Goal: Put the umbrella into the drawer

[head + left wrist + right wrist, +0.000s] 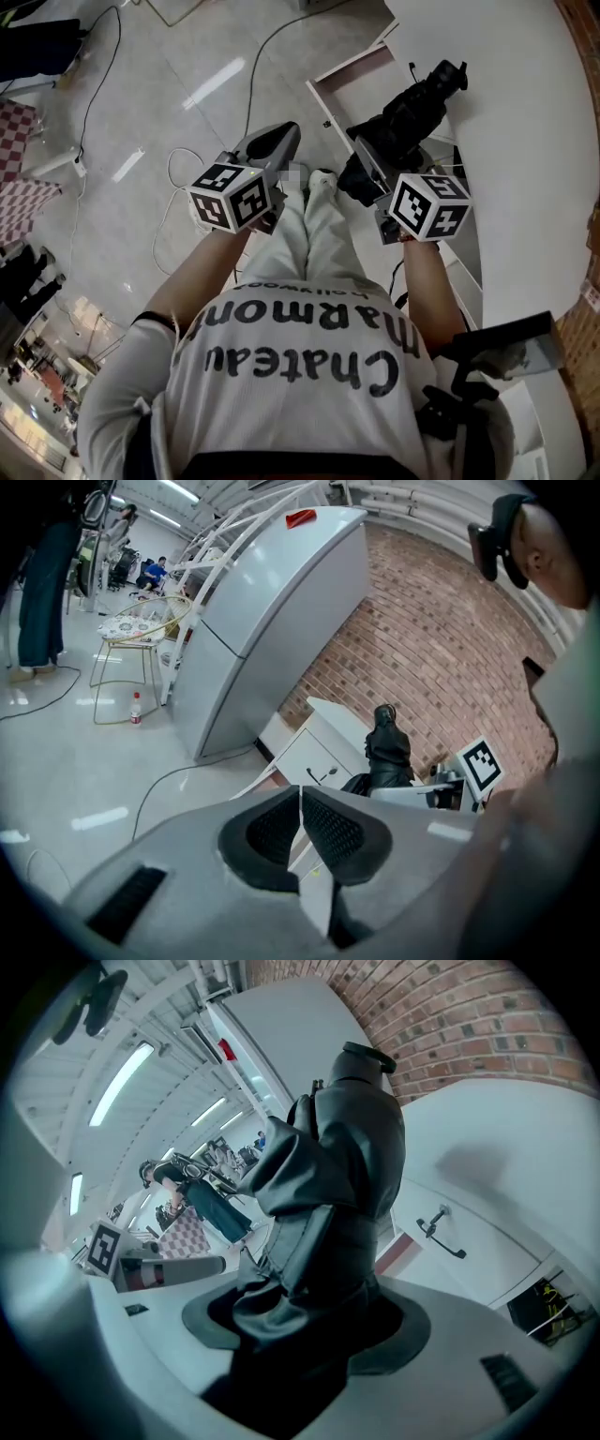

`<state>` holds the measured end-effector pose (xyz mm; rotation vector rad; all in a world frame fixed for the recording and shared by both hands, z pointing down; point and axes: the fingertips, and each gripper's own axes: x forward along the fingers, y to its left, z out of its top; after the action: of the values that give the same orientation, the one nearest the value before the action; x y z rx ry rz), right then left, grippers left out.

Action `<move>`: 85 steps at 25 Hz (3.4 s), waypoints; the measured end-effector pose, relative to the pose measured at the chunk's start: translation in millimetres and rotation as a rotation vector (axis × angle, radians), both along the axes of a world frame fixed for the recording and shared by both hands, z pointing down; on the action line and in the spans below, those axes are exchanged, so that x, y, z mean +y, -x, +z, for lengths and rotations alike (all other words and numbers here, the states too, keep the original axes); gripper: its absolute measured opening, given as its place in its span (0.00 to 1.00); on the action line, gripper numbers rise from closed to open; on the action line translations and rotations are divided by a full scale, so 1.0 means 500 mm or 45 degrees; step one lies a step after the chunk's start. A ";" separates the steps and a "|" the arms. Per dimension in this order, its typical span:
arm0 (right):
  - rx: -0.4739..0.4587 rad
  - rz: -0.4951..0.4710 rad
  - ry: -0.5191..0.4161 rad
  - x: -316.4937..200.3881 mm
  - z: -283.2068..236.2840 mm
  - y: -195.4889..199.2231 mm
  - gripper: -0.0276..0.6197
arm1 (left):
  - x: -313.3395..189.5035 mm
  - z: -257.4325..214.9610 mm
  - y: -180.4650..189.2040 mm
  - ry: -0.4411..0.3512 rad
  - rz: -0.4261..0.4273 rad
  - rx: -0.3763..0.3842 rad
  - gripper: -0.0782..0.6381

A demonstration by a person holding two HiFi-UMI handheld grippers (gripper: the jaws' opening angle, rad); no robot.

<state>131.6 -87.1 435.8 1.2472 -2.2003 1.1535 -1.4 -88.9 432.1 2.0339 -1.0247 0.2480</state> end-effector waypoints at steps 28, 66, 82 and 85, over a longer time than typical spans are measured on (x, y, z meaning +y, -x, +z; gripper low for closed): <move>0.479 0.009 -0.021 -0.094 0.483 -0.075 0.48 | 0.024 0.342 0.038 0.185 -0.099 0.071 0.14; 0.530 0.035 0.209 -0.084 0.764 -0.113 0.47 | -0.011 0.492 0.044 0.154 -0.115 0.088 0.14; 0.769 -0.165 0.338 -0.067 0.851 -0.109 0.47 | -0.005 0.525 0.041 0.169 -0.104 0.063 0.14; 0.786 -0.179 0.363 -0.065 0.864 -0.110 0.47 | -0.007 0.533 0.044 0.172 -0.106 0.060 0.14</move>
<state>186.8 -119.5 867.6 1.1146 -1.5783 0.8404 -23.2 -92.2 698.5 1.8628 -1.0331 0.2185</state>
